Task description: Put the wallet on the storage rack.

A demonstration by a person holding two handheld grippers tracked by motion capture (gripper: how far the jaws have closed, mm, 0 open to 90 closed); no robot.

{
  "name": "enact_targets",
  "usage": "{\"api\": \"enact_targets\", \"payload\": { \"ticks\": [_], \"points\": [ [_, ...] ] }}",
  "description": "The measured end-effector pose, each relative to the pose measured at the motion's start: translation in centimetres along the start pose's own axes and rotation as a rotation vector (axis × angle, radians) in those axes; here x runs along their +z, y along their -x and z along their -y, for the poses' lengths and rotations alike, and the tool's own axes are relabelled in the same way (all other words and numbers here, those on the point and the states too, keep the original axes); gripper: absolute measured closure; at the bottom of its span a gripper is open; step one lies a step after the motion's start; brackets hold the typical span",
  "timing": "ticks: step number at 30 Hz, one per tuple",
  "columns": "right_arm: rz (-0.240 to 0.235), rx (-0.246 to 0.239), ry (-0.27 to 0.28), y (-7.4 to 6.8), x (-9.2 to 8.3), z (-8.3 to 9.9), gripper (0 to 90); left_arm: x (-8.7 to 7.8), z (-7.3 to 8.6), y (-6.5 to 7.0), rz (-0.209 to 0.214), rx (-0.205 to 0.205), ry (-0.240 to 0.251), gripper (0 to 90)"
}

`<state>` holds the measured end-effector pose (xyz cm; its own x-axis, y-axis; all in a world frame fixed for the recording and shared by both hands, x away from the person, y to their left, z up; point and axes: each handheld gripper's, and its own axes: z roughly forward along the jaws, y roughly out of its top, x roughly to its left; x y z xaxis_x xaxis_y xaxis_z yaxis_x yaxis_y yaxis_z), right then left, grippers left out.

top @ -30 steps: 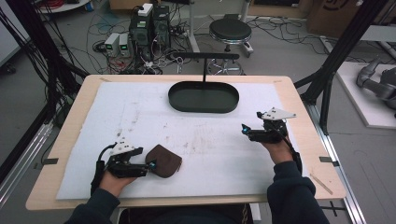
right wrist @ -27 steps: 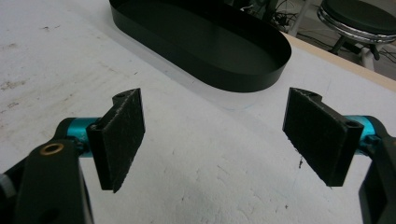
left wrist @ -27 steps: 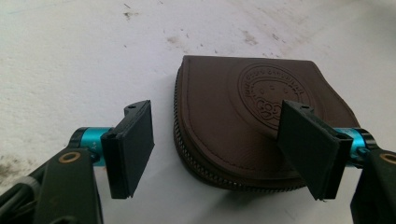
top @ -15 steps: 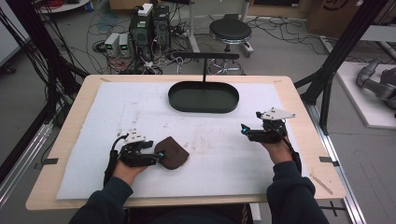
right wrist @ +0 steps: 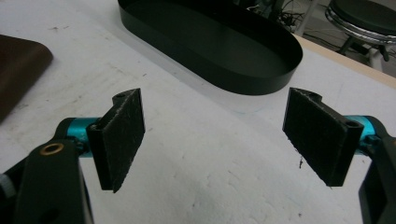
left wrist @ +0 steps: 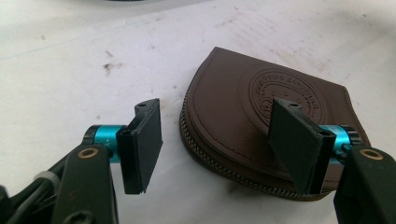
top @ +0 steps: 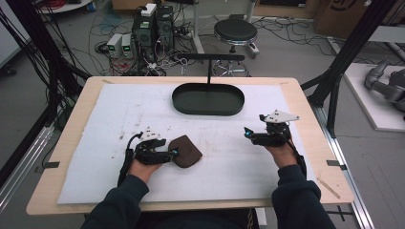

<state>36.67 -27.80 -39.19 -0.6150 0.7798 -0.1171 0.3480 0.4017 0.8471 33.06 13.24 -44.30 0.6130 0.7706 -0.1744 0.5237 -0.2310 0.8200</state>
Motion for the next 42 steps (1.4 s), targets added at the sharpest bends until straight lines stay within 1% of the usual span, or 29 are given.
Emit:
{"api": "enact_targets", "payload": {
  "ticks": [1,2,3,5,7,8,10,11,12,13,14,16,18,19,21,24,25,26,30,33,34,35,36,37,39,42],
  "points": [
    [-0.007,0.000,0.002,-0.2,0.1,-0.1,21.2,-0.1,-0.1,-0.1,0.010,0.001,0.011,34.8],
    [-0.012,-0.002,0.002,-0.4,0.2,-0.1,21.2,-0.4,-0.3,-0.3,0.016,-0.002,0.037,34.8],
    [-0.019,-0.005,0.005,-0.7,0.4,-0.2,21.2,-0.8,-0.4,-0.6,0.010,-0.003,0.064,34.7],
    [-0.051,-0.002,0.017,-1.6,0.9,-0.5,21.2,-1.9,-0.9,-1.5,0.001,0.007,0.104,32.7],
    [-0.096,-0.006,0.023,-2.5,1.5,-0.9,21.2,-3.1,-1.2,-2.4,-0.007,0.024,0.136,29.1],
    [-0.119,0.001,0.023,-3.1,1.7,-1.1,21.2,-3.8,-1.3,-2.9,-0.013,0.035,0.154,27.5],
    [-0.158,-0.008,0.026,-4.1,2.4,-1.5,21.1,-5.0,-1.4,-3.9,-0.029,0.048,0.183,23.4],
    [-0.182,-0.002,0.023,-4.7,2.7,-1.6,21.2,-5.6,-1.3,-4.4,-0.038,0.053,0.196,21.8],
    [-0.202,0.001,0.017,-5.2,3.0,-1.7,21.1,-6.2,-1.2,-4.9,-0.054,0.062,0.209,20.6],
    [-0.220,0.002,0.015,-5.6,3.3,-1.8,21.1,-6.8,-1.0,-5.5,-0.061,0.068,0.220,20.4],
    [-0.233,0.003,0.013,-6.0,3.6,-1.9,21.2,-7.4,-0.9,-6.1,-0.073,0.062,0.233,20.4],
    [-0.254,-0.003,0.003,-6.9,4.2,-2.1,21.1,-8.6,-0.4,-7.2,-0.117,0.057,0.255,20.4],
    [-0.271,-0.013,-0.010,-7.7,4.7,-2.3,21.1,-9.6,0.0,-8.3,-0.154,0.039,0.272,20.4],
    [-0.275,-0.021,-0.013,-8.1,5.0,-2.4,21.2,-10.0,0.2,-8.8,-0.174,0.032,0.278,20.4],
    [-0.309,-0.013,-0.017,-9.0,5.6,-2.6,21.1,-10.5,0.5,-9.5,-0.202,0.030,0.283,20.4],
    [-0.349,-0.001,-0.022,-10.3,6.6,-2.9,21.1,-10.8,0.8,-10.0,-0.223,0.028,0.276,20.5],
    [-0.374,0.005,-0.025,-11.1,7.1,-2.9,21.2,-10.8,0.9,-10.1,-0.227,0.022,0.277,20.4],
    [-0.397,0.008,-0.042,-11.9,7.6,-2.9,21.2,-10.8,1.0,-10.2,-0.227,0.018,0.278,20.5],
    [-0.426,0.000,-0.071,-14.1,9.0,-2.8,21.2,-10.8,1.1,-10.2,-0.232,0.013,0.273,21.4],
    [-0.433,0.000,-0.102,-15.3,9.9,-2.8,19.9,-10.7,1.1,-10.2,-0.229,0.013,0.271,22.0],
    [-0.416,-0.013,-0.106,-15.6,10.0,-2.7,18.7,-10.7,1.1,-10.2,-0.231,0.011,0.272,22.0],
    [-0.394,-0.039,-0.115,-15.9,10.2,-2.8,18.7,-10.7,1.1,-10.2,-0.229,0.011,0.271,22.0],
    [-0.383,-0.041,-0.127,-16.0,10.4,-2.8,17.3,-10.7,1.1,-10.2,-0.229,0.008,0.271,22.1],
    [-0.389,-0.018,-0.135,-15.9,10.6,-2.7,16.4,-10.7,1.1,-10.2,-0.229,0.005,0.271,22.1],
    [-0.402,0.002,-0.149,-15.7,10.9,-2.5,15.7,-10.7,1.1,-10.3,-0.230,0.004,0.272,22.2],
    [-0.409,0.016,-0.152,-15.6,11.0,-2.5,15.0,-10.8,1.1,-10.2,-0.229,0.005,0.276,22.3]
  ]
}}
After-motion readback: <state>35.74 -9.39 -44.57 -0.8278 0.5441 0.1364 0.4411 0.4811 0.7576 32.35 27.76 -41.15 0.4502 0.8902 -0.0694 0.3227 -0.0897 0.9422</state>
